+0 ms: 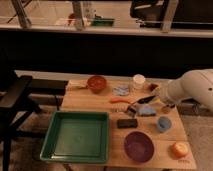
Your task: Wipe purple bowl with brush
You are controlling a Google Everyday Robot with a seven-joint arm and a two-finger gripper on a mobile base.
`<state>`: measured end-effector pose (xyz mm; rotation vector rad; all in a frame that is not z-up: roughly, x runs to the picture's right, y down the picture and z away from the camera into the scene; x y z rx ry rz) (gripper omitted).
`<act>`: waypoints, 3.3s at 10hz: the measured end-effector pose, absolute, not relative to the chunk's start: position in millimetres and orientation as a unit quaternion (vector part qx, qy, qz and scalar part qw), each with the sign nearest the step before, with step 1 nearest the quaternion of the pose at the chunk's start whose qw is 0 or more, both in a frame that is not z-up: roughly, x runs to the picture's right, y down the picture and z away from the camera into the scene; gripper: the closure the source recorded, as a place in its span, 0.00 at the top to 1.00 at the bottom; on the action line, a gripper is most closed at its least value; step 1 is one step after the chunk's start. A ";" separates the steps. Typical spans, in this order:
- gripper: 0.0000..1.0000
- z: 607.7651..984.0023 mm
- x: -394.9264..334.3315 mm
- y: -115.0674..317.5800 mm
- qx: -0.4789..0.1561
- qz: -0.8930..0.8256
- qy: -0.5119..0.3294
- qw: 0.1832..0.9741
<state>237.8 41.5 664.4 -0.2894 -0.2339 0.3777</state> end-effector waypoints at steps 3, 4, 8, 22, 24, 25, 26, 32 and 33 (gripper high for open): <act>0.00 647.2 235.3 50.3 -0.150 0.178 -0.116 0.966; 0.00 642.1 235.6 53.5 -0.151 0.177 -0.116 0.966; 0.00 613.3 251.3 77.3 -0.136 0.196 -0.128 0.963; 0.00 560.9 289.3 157.0 -0.081 0.209 -0.153 0.962; 0.00 558.5 287.7 163.9 -0.081 0.205 -0.154 0.963; 0.00 557.1 286.9 165.8 -0.081 0.204 -0.153 0.964; 0.00 555.2 287.0 167.1 -0.080 0.203 -0.150 0.964; 0.00 538.5 292.0 169.5 -0.073 0.223 -0.134 0.963; 0.00 532.8 292.0 174.6 -0.073 0.230 -0.130 0.962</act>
